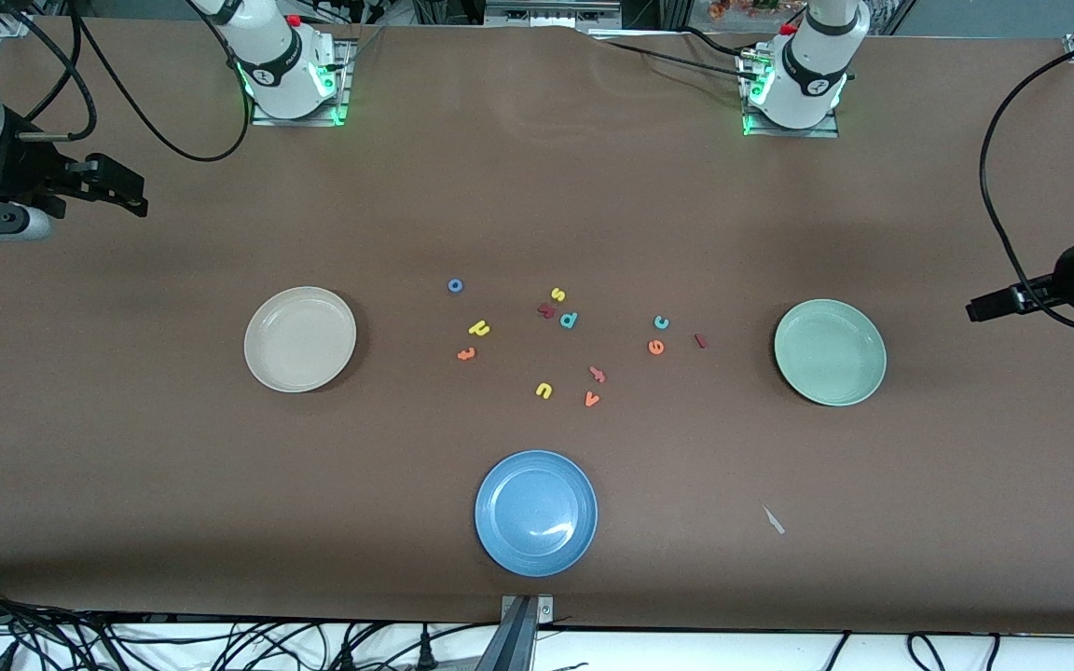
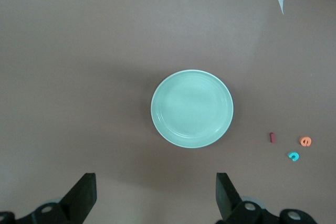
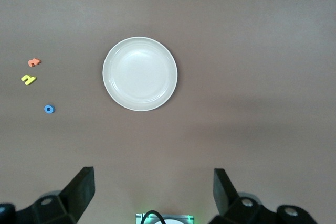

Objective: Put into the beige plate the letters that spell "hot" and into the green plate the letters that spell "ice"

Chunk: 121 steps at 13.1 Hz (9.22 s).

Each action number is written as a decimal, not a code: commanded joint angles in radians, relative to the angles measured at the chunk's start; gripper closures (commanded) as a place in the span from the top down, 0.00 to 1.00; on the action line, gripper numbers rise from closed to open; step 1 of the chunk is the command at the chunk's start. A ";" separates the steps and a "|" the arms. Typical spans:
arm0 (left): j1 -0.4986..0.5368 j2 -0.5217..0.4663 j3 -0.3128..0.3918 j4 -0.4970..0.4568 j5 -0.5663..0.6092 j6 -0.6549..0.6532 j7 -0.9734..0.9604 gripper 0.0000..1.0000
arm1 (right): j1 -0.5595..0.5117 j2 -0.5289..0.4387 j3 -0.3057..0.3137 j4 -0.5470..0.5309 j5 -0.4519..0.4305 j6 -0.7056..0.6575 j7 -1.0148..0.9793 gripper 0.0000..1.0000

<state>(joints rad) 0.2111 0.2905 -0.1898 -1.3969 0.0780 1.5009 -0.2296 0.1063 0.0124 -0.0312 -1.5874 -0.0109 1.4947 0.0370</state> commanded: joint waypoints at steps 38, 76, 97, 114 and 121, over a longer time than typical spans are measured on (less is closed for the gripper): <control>0.039 -0.017 -0.053 -0.002 0.028 -0.018 0.099 1.00 | -0.002 0.008 -0.001 0.020 0.000 -0.014 -0.011 1.00; 0.027 -0.010 -0.059 -0.001 0.022 -0.008 0.095 1.00 | 0.006 0.009 0.010 0.021 0.002 -0.013 -0.006 1.00; 0.022 0.007 -0.059 0.004 0.022 -0.008 0.093 1.00 | 0.003 0.001 -0.003 0.029 0.060 -0.014 -0.028 1.00; 0.021 0.007 -0.060 -0.001 0.022 -0.008 0.093 1.00 | 0.003 0.001 -0.003 0.029 0.055 -0.021 -0.028 1.00; -0.070 0.019 -0.060 -0.007 0.019 -0.010 -0.015 1.00 | 0.003 0.001 -0.004 0.029 0.057 -0.021 -0.028 1.00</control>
<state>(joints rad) 0.1951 0.3041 -0.2509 -1.3952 0.0796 1.4915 -0.1703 0.1099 0.0126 -0.0313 -1.5737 0.0407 1.4906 0.0262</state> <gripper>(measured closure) 0.000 0.000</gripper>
